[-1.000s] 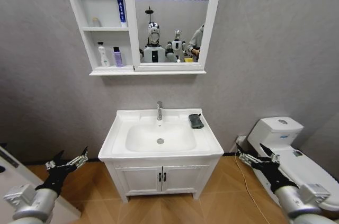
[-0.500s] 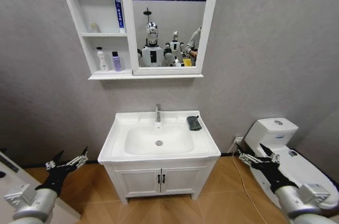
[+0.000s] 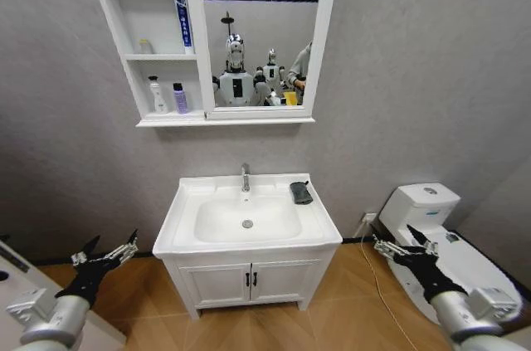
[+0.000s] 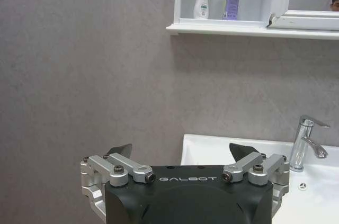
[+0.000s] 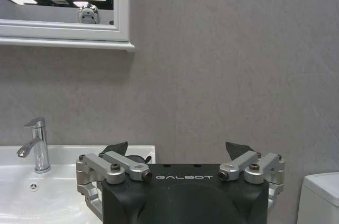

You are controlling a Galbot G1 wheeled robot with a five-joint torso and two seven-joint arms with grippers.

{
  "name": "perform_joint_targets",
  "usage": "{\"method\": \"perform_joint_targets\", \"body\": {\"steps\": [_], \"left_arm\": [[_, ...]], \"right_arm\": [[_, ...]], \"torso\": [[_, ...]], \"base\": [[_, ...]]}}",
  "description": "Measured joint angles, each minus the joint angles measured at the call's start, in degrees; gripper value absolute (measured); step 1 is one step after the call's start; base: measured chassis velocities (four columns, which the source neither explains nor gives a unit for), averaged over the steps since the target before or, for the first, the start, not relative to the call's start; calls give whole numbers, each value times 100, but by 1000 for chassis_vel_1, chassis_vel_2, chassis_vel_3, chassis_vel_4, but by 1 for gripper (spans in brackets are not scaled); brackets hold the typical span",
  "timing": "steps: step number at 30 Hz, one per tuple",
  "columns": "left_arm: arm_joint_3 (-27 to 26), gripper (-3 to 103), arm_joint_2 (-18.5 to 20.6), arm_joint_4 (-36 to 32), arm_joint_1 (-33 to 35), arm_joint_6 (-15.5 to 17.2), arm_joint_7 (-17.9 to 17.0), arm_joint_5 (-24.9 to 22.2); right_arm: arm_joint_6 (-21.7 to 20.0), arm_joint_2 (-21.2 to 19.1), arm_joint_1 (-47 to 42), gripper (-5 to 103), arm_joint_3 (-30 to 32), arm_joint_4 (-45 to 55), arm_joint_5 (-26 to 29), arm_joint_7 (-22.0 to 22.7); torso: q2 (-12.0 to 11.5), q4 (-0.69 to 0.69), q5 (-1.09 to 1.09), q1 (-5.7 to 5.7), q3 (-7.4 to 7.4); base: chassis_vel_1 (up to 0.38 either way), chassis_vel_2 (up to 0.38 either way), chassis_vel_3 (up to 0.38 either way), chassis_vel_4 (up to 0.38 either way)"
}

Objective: Move facial cleanser and shampoo from washbasin to cabinet, then wipe washbasin with towel.

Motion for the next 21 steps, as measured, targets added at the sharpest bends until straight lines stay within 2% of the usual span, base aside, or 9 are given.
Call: {"method": "perform_joint_targets", "body": {"steps": [10, 21], "left_arm": [[0, 100, 0, 0, 0, 0, 0, 0], [0, 100, 0, 0, 0, 0, 1, 0]], "right_arm": [[0, 0, 0, 100, 0, 0, 0, 0], [0, 0, 1, 100, 0, -1, 0, 0]], "torso": [[-17, 0, 1, -12, -12], [-34, 0, 2, -16, -19]], "base": [[214, -228, -212, 211], [325, -314, -327, 319]]}}
